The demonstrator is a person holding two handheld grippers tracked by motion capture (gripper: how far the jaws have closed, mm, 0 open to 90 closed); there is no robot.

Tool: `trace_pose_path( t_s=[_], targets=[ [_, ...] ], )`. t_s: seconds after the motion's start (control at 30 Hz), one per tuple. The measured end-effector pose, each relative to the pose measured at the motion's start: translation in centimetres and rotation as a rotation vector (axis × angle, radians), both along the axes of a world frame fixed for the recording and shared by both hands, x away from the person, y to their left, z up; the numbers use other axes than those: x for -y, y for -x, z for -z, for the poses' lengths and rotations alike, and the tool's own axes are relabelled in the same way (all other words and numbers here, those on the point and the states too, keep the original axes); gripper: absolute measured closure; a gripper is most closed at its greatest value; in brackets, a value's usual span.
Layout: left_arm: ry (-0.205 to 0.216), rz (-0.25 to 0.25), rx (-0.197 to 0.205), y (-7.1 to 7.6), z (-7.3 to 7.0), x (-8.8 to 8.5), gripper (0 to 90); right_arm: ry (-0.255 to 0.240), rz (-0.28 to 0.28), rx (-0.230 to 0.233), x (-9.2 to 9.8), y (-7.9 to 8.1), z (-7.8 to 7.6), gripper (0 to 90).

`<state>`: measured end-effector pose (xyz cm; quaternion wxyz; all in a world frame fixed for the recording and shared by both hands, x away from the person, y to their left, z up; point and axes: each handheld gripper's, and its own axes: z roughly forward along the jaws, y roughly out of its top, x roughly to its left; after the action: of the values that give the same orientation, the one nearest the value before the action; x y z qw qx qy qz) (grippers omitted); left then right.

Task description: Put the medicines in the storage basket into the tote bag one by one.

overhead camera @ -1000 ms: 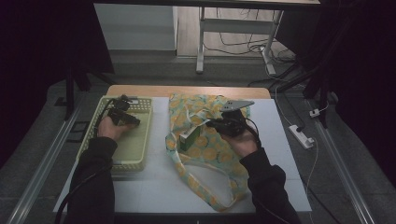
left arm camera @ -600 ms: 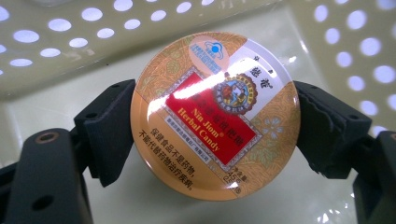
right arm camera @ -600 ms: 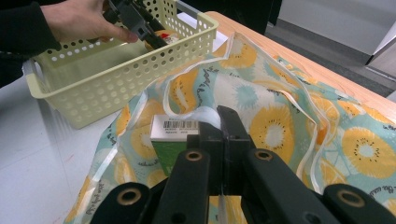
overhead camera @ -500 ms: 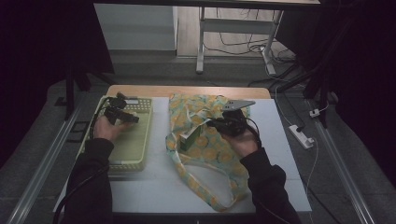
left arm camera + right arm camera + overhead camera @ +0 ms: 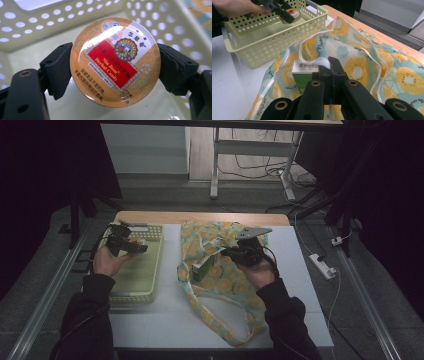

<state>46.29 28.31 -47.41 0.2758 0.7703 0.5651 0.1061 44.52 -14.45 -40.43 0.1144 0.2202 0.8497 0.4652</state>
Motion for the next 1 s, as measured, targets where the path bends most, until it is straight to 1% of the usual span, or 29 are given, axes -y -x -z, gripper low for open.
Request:
trace_pose_path(
  t_s=[0.17, 0.3, 0.4, 0.7, 0.87, 0.93, 1.0],
  targets=[
    [0.001, 0.034, 0.02, 1.1, -1.3, 0.5, 20.4, 0.003, 0.001, 0.004, 0.0, 0.0, 0.0, 90.0],
    [0.0, 0.056, 0.039, 2.1, -2.4, 0.8, 20.4, -0.007, 0.003, 0.01, 0.2, 0.1, -0.2, 89.9],
    [0.02, 0.067, 0.051, 2.7, -3.0, 0.9, 20.4, -0.006, 0.003, 0.01, 0.2, 0.0, -0.2, 89.9],
    [0.056, 0.121, 0.075, 4.6, -3.7, 1.7, 20.4, -0.006, 0.002, 0.006, 0.2, 0.0, -0.2, 89.9],
    [0.056, 0.151, 0.083, 5.6, -4.1, 2.5, 20.4, -0.005, 0.0, 0.004, 0.2, 0.0, -0.2, 90.0],
    [0.068, 0.163, 0.087, 6.0, -4.2, 2.8, 20.4, -0.006, 0.001, 0.004, 0.2, 0.0, -0.2, 90.0],
    [0.066, 0.174, 0.092, 6.3, -4.4, 3.1, 20.4, -0.008, 0.001, 0.004, 0.2, 0.0, -0.2, 90.0]
  ],
)
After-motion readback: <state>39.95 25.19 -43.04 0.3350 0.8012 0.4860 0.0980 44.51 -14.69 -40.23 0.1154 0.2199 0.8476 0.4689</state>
